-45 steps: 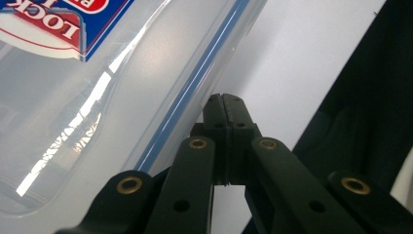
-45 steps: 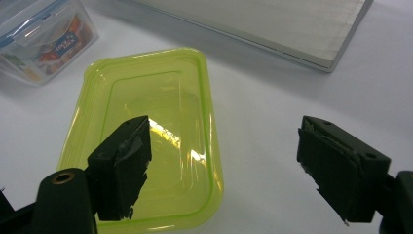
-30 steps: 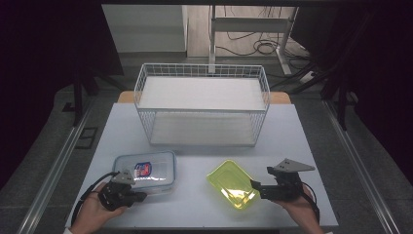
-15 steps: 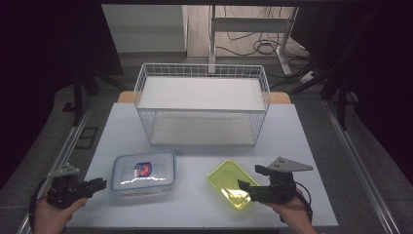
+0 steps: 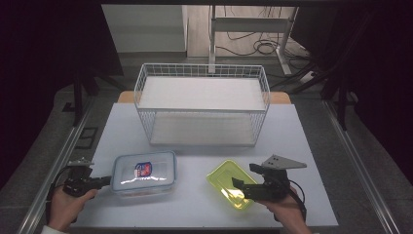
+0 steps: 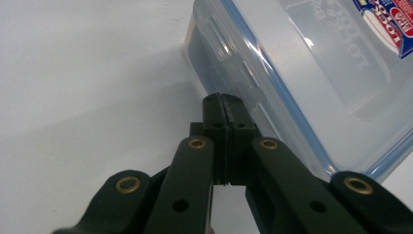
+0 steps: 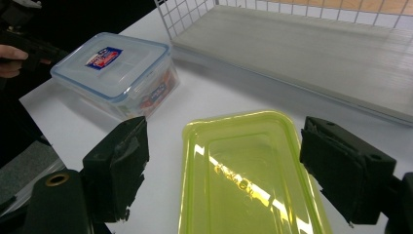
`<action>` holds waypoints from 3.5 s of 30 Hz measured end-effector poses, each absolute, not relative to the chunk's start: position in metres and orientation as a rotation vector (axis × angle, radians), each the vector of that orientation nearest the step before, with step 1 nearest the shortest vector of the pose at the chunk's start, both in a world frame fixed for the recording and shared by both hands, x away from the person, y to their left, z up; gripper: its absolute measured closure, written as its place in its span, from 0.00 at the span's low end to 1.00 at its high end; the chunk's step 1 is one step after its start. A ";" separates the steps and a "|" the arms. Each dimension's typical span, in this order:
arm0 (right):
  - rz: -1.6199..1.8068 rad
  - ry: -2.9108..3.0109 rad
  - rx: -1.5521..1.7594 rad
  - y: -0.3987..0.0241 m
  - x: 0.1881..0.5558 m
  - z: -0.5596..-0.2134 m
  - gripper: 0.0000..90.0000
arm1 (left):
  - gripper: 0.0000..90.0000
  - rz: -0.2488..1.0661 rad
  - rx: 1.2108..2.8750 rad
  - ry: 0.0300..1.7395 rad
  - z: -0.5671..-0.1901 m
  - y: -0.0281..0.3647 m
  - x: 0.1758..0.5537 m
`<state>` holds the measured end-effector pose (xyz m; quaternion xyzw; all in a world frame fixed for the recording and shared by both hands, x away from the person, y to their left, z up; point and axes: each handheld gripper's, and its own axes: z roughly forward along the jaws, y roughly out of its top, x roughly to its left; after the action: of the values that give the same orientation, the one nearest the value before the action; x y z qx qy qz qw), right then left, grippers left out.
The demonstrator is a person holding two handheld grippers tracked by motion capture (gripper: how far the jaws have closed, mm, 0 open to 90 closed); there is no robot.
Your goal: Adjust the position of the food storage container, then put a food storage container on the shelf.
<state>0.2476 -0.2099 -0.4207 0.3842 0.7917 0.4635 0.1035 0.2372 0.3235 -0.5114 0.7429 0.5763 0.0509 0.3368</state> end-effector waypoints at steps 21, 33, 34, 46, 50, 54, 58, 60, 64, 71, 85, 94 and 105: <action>1.396 2.337 1.185 -0.210 0.251 -0.422 0.21 | 0.79 0.151 1.893 1.500 -0.508 0.310 0.241; 1.422 2.407 1.197 -0.177 0.249 -0.411 0.20 | 0.23 0.078 1.700 1.462 -0.488 0.310 0.232; 1.420 2.416 1.211 -0.173 0.251 -0.412 0.20 | 0.22 0.069 1.694 1.457 -0.487 0.309 0.232; 1.418 2.435 1.256 -0.130 0.264 -0.412 0.17 | 0.17 0.058 1.646 1.430 -0.484 0.309 0.231; 1.411 2.460 1.238 -0.116 0.271 -0.414 0.19 | 0.16 0.054 1.639 1.418 -0.481 0.309 0.231; 1.413 2.493 1.237 -0.105 0.279 -0.418 0.20 | 0.16 0.050 1.642 1.415 -0.482 0.308 0.232; 1.420 2.521 1.251 -0.097 0.285 -0.422 0.21 | 0.15 0.046 1.644 1.411 -0.482 0.307 0.232; 1.418 2.533 1.266 -0.093 0.287 -0.425 0.21 | 0.15 0.049 1.645 1.413 -0.481 0.307 0.230; 1.420 2.581 1.280 -0.086 0.292 -0.431 0.21 | 0.14 0.041 1.643 1.410 -0.481 0.308 0.228; 1.439 2.633 1.308 -0.078 0.299 -0.439 0.23 | 0.10 -0.015 1.627 1.424 -0.484 0.309 0.235; 1.405 2.680 1.370 -0.059 0.304 -0.452 0.23 | 0.08 -0.189 1.600 1.484 -0.505 0.309 0.257; 1.396 2.692 1.421 -0.055 0.313 -0.460 0.23 | 0.07 -0.268 1.595 1.503 -0.511 0.304 0.266; 1.374 2.694 1.483 -0.051 0.324 -0.470 0.23 | 0.13 -0.336 1.615 1.513 -0.526 0.300 0.270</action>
<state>0.3239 -0.0507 -0.4701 0.4374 0.7948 0.4053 -0.1131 0.2703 0.3002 -0.5258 0.6492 0.6081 -0.1351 0.4364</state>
